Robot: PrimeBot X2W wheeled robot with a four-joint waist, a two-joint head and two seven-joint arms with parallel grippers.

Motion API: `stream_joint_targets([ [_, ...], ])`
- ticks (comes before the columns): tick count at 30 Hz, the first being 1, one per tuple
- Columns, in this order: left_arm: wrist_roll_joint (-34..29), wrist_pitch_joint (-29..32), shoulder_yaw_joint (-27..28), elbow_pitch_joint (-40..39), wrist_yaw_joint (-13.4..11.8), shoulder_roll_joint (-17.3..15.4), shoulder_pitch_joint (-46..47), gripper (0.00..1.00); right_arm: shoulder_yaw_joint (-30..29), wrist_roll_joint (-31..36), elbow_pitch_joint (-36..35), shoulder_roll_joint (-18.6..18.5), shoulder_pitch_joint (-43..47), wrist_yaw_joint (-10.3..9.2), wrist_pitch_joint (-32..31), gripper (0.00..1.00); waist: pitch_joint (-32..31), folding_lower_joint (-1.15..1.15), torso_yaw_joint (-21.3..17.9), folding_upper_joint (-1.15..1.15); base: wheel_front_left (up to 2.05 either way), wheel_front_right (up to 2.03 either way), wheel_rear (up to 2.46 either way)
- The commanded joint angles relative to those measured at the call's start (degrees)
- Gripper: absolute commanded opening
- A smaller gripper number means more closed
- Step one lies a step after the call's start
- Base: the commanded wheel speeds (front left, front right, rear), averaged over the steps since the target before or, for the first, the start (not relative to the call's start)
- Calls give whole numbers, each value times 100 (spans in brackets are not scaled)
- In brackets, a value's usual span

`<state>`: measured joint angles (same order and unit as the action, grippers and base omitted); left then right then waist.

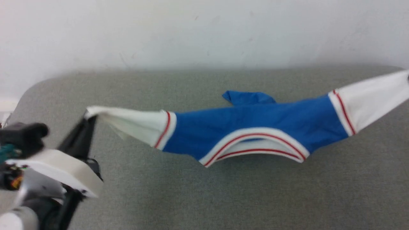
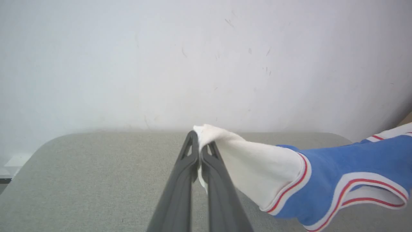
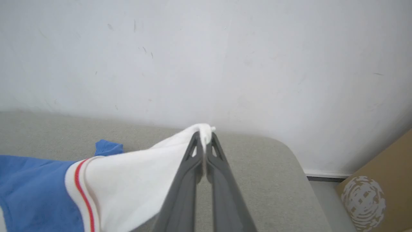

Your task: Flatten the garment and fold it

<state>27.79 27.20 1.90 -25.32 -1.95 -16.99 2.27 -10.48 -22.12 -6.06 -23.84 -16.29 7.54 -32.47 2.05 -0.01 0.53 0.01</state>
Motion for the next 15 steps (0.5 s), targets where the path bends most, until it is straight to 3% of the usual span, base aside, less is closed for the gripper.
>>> stream_joint_targets([
  [1,-26,-148,191,-107,63,-127,218,0,-30,-111,-159,-91,-219,-5,95,0,-209,1,-141,-1,0,0,0],
  [9,256,-535,658,-456,284,-466,1356,0,21,-521,-702,-220,-1238,-5,339,0,-334,1,-223,-1,0,0,0],
  [15,269,-507,655,-329,387,-770,2435,0,191,-681,-717,-305,-1978,-5,237,0,-183,1,-282,-1,0,0,0],
])
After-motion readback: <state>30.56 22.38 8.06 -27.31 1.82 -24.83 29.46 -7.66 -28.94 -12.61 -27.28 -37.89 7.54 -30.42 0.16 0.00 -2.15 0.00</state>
